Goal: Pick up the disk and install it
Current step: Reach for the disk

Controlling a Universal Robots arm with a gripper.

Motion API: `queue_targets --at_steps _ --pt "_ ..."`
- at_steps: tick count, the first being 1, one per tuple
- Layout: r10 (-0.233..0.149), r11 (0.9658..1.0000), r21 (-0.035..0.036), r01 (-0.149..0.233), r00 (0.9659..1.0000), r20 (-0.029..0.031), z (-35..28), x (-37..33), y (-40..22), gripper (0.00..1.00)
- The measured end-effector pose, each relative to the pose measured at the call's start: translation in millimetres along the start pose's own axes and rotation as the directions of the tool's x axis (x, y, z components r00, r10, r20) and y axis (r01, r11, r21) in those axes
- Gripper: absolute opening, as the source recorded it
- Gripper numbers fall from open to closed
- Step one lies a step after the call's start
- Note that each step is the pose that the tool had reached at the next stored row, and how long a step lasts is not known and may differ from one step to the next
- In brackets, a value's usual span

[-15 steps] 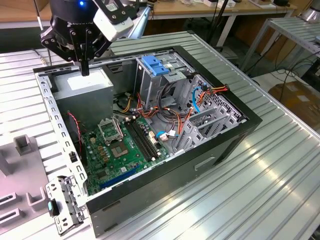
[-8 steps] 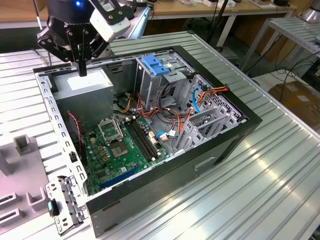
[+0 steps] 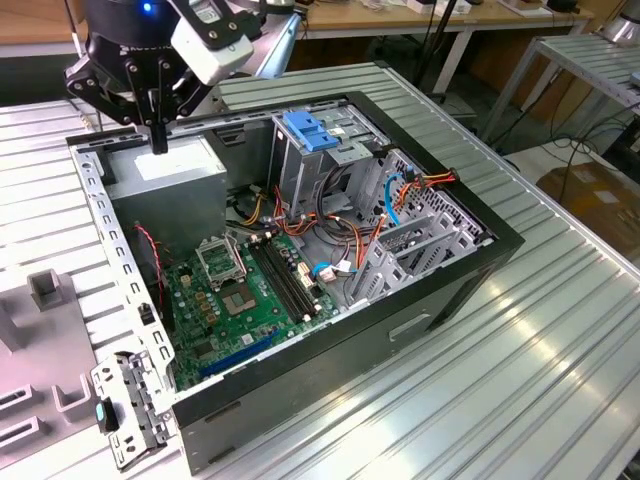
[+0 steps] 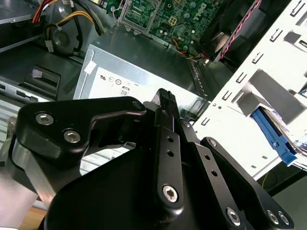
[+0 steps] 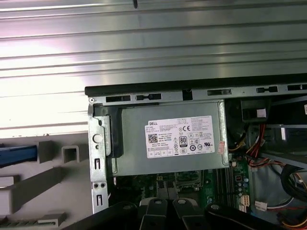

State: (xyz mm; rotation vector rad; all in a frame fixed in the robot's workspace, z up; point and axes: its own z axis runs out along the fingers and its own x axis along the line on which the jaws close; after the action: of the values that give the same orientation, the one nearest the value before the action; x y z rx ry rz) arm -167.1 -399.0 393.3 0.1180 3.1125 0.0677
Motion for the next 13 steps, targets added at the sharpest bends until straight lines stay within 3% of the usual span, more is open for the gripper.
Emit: queue_targets --at_steps 10,13 --pt "0.0 1.0 0.0001 0.0 1.0 0.0 -0.3 12.0 0.2 0.11" --pt "0.0 1.0 0.0001 0.0 1.0 0.0 -0.5 18.9 0.3 0.11"
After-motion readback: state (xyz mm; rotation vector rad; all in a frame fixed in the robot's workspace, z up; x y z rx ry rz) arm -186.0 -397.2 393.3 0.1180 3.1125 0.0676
